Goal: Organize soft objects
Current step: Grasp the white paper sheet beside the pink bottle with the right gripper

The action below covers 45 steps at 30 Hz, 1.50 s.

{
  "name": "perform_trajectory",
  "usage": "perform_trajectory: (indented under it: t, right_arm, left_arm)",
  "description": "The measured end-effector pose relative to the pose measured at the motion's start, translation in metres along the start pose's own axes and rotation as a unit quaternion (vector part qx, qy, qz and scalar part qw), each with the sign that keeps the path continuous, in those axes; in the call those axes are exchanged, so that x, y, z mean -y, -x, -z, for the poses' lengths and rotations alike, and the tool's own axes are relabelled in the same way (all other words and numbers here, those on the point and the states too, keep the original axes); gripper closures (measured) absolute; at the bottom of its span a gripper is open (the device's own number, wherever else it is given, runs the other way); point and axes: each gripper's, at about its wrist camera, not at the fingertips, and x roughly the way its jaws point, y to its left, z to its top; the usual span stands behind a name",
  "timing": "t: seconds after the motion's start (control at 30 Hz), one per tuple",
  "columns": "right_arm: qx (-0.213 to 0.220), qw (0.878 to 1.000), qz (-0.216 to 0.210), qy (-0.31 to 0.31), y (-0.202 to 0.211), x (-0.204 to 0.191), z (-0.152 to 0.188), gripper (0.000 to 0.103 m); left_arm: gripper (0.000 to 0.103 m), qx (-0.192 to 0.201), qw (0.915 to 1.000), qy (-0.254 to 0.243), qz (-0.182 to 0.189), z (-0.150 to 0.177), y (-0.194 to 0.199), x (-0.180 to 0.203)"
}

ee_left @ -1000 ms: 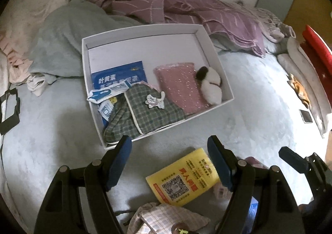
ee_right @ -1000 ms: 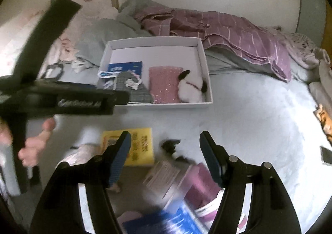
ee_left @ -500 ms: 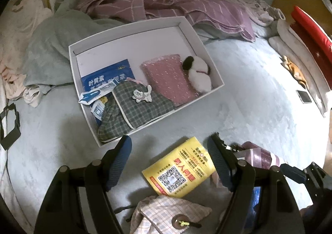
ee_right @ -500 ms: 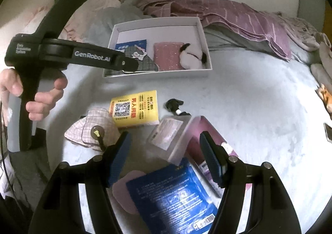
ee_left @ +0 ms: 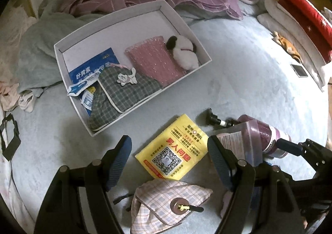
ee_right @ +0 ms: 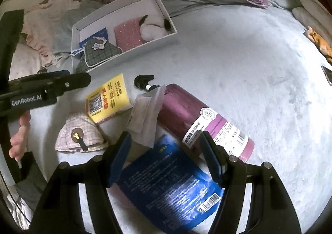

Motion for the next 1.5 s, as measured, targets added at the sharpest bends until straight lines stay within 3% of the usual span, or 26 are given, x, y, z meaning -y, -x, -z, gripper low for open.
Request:
perform_trajectory:
  t: [0.57,0.8,0.97,1.07,1.5]
  right_arm:
    - [-0.025,0.999,-0.036,-0.003,-0.012,-0.005,0.004,0.034]
    - [-0.043,0.995,-0.073,-0.059,-0.029,0.001,-0.004,0.059]
    - [-0.050,0.989,-0.099,-0.095,-0.044,0.006,-0.010,0.064]
    - [-0.057,0.989,-0.103,-0.094,-0.054,0.002,-0.012,0.065]
    - [-0.053,0.992,-0.101,-0.057,-0.059,-0.011,-0.020,0.090]
  left_arm:
    - [0.027,-0.051,0.9986,-0.001,-0.013,0.003,-0.027,-0.002]
    - [0.027,-0.060,0.9977,0.020,-0.024,0.003,-0.033,-0.015]
    - [0.027,-0.063,0.9974,0.027,-0.021,0.005,-0.034,-0.021]
    - [0.027,-0.064,0.9972,0.031,-0.021,0.006,-0.035,-0.024]
    - [0.027,-0.070,0.9965,0.042,-0.021,0.004,-0.040,-0.032]
